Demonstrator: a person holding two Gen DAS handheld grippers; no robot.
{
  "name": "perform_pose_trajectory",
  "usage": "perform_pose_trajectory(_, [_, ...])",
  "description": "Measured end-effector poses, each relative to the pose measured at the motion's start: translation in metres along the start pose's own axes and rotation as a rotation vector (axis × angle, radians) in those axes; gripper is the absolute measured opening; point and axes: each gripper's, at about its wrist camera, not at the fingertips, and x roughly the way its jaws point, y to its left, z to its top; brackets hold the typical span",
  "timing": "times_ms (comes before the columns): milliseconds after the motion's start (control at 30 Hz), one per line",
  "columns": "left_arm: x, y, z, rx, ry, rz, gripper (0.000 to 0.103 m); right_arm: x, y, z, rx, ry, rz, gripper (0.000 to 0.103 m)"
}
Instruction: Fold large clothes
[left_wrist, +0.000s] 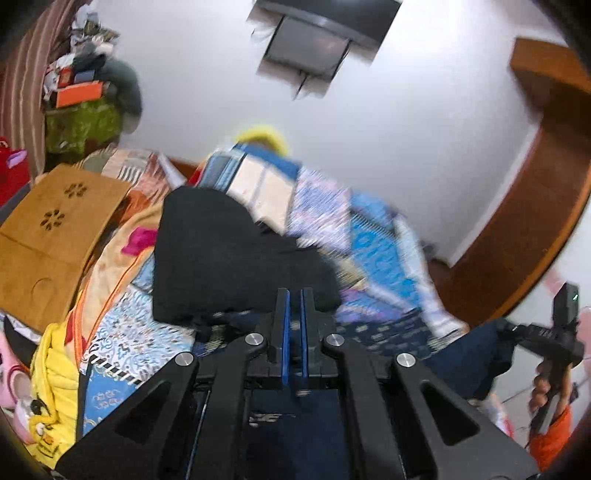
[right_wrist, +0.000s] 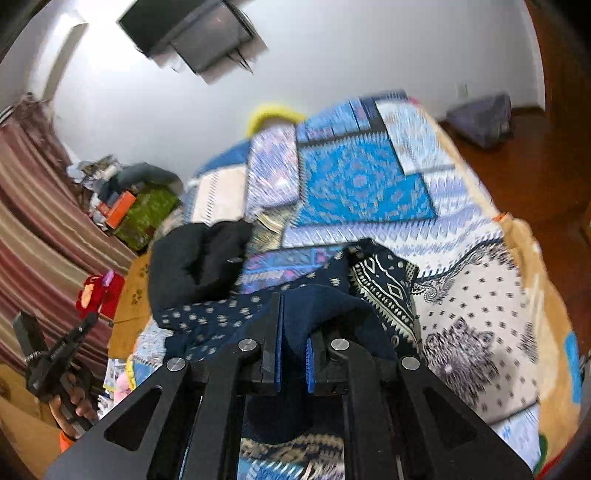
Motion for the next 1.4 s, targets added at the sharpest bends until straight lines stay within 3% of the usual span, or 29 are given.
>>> perform_pose_trajectory(200, [0.051, 0.019, -0.038, -0.008, 0.223, 0.034, 0.004, 0.061, -0.037, -0.003, 0.003, 0.135, -0.089, 0.008])
perform_pose_trajectory(300, [0.052, 0.023, -0.056, -0.007, 0.287, 0.042, 0.008, 0.066, -0.047, -0.014, 0.009, 0.147, -0.089, 0.008])
perform_pose_trajectory(367, [0.044, 0.025, -0.066, -0.016, 0.305, 0.045, 0.018, 0.059, -0.047, -0.019, -0.004, 0.129, -0.089, 0.008])
perform_pose_trajectory(433, [0.031, 0.025, -0.073, -0.03, 0.294, 0.043, 0.043, 0.05, -0.044, -0.022, -0.017, 0.115, -0.09, 0.009])
perform_pose_trajectory(533, [0.005, 0.018, -0.084, -0.038, 0.268, 0.051, 0.064, 0.037, -0.035, -0.025, -0.048, 0.095, -0.098, 0.009])
perform_pose_trajectory(667, [-0.014, 0.01, -0.104, -0.059, 0.282, 0.018, 0.069, 0.027, -0.024, -0.03, -0.091, 0.075, -0.11, 0.01])
perform_pose_trajectory(800, [-0.012, 0.003, -0.136, -0.084, 0.364, -0.043, 0.07, 0.022, -0.018, -0.041, -0.109, 0.088, -0.107, 0.01])
perform_pose_trajectory(933, [0.006, -0.004, -0.17, -0.108, 0.484, -0.09, 0.07, 0.018, -0.016, -0.049, -0.105, 0.094, -0.104, 0.011])
perform_pose_trajectory(1067, [0.016, -0.008, -0.181, -0.142, 0.505, -0.135, 0.069, 0.014, -0.015, -0.053, -0.108, 0.095, -0.105, 0.011])
perform_pose_trajectory(1100, [0.016, -0.007, -0.181, -0.153, 0.499, -0.143, 0.06, 0.013, -0.015, -0.053, -0.108, 0.096, -0.106, 0.011])
perform_pose_trajectory(1133, [0.017, -0.007, -0.179, -0.163, 0.498, -0.165, 0.044, 0.012, -0.015, -0.054, -0.109, 0.096, -0.105, 0.011])
perform_pose_trajectory(1167, [0.017, -0.007, -0.177, -0.165, 0.502, -0.179, 0.038, 0.011, -0.014, -0.054, -0.11, 0.095, -0.105, 0.011])
perform_pose_trajectory(1233, [0.015, -0.009, -0.172, -0.156, 0.485, -0.191, 0.016, 0.01, -0.014, -0.055, -0.11, 0.091, -0.102, 0.011])
perform_pose_trajectory(1300, [0.013, -0.011, -0.166, -0.119, 0.478, -0.185, 0.005, 0.009, -0.014, -0.055, -0.111, 0.088, -0.1, 0.011])
perform_pose_trajectory(1400, [0.003, -0.016, -0.148, -0.071, 0.423, -0.205, 0.003, 0.007, -0.01, -0.054, -0.124, 0.086, -0.085, 0.011])
